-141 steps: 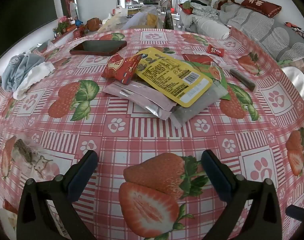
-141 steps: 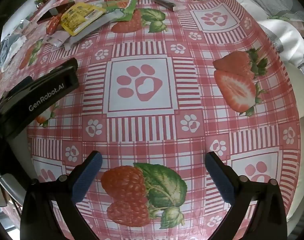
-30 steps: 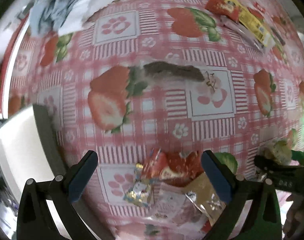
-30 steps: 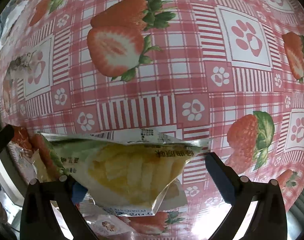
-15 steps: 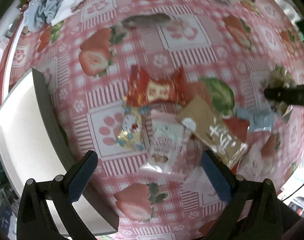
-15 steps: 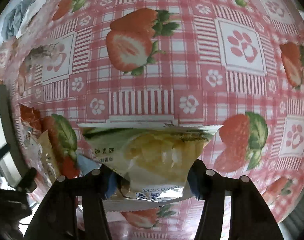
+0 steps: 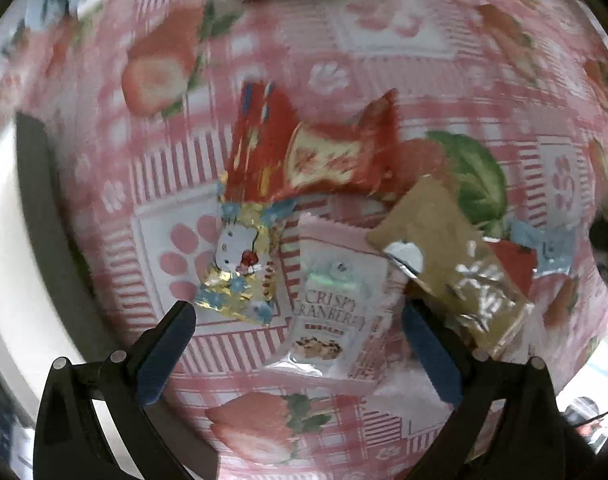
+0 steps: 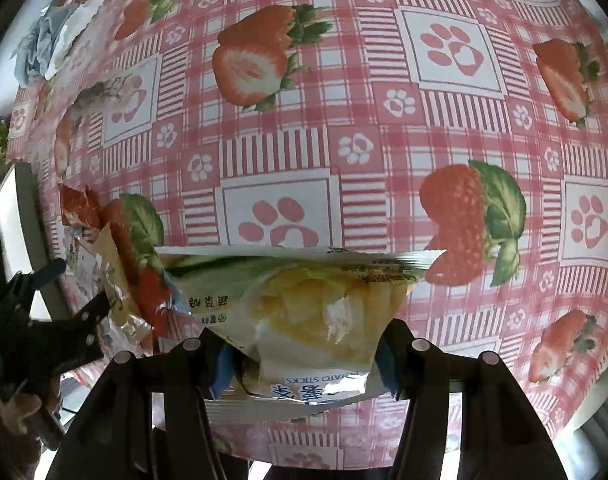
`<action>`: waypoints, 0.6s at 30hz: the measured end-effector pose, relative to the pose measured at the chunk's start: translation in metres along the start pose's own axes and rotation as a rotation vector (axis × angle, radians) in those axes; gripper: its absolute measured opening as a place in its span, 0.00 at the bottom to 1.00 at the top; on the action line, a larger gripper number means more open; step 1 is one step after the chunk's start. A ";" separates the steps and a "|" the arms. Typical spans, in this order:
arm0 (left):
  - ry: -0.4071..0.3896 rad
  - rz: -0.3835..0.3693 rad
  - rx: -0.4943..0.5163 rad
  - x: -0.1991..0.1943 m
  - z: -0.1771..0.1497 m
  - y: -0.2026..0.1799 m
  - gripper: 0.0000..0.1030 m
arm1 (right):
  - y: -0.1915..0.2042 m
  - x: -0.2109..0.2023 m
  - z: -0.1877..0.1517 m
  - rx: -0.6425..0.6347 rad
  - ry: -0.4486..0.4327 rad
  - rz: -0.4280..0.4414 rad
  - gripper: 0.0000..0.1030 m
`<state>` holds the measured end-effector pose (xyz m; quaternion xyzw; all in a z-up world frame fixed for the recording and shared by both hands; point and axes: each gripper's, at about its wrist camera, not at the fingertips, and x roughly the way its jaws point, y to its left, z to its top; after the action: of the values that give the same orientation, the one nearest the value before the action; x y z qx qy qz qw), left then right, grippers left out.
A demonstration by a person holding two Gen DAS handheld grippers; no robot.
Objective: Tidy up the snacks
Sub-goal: 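Grasp the pink Crispy Cranberry packet with the left tool while the right tool holds the bag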
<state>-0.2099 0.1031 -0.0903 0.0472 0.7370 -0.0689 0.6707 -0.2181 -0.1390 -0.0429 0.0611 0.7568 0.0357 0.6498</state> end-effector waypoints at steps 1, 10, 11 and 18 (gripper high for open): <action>-0.007 -0.006 -0.009 0.001 -0.004 -0.001 1.00 | 0.000 -0.001 -0.002 0.000 0.001 0.002 0.56; -0.045 0.007 -0.004 0.020 -0.060 -0.017 1.00 | 0.007 -0.009 -0.003 -0.011 0.011 0.021 0.56; -0.032 0.007 -0.005 0.019 -0.063 -0.018 1.00 | 0.010 -0.009 -0.002 -0.016 0.011 0.021 0.56; 0.008 0.019 -0.050 0.019 -0.053 -0.018 0.93 | 0.018 -0.022 -0.010 -0.035 0.003 0.021 0.56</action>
<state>-0.2668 0.0937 -0.1033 0.0378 0.7408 -0.0438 0.6692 -0.2238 -0.1242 -0.0179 0.0574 0.7565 0.0560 0.6491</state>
